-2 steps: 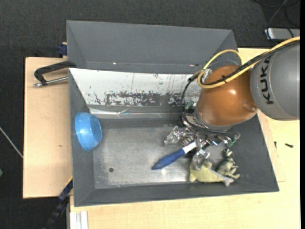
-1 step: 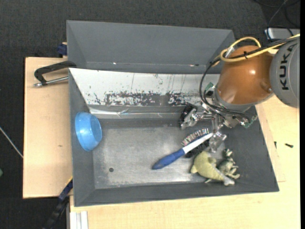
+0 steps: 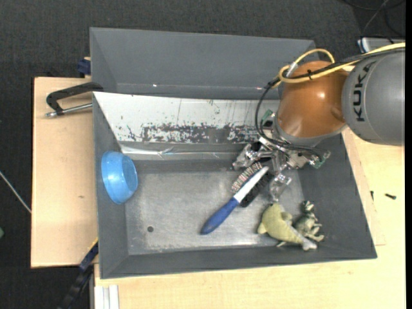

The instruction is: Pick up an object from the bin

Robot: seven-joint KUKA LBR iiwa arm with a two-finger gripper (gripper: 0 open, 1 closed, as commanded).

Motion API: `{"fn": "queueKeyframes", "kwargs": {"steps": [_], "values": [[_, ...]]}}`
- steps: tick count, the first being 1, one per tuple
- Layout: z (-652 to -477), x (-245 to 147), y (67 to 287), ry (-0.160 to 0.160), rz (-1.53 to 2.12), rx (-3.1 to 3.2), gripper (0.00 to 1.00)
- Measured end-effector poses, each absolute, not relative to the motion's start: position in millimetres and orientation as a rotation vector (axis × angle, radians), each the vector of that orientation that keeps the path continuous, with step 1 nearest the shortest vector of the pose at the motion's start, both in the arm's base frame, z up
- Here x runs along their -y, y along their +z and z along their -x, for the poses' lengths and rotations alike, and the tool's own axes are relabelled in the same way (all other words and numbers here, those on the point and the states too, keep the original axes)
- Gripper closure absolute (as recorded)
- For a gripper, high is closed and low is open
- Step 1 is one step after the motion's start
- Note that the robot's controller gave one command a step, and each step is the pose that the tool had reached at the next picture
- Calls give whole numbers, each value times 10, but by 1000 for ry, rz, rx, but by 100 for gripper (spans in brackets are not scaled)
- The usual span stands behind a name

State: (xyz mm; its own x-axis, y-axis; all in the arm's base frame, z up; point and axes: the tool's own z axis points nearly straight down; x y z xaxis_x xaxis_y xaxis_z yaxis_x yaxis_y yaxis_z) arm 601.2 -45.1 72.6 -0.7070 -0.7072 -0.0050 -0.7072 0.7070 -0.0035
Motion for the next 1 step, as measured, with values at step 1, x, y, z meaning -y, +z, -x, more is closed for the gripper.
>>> {"fn": "queueKeyframes", "kwargs": {"steps": [1], "values": [[-6024,448,745,0,1197,-2901,0]]}}
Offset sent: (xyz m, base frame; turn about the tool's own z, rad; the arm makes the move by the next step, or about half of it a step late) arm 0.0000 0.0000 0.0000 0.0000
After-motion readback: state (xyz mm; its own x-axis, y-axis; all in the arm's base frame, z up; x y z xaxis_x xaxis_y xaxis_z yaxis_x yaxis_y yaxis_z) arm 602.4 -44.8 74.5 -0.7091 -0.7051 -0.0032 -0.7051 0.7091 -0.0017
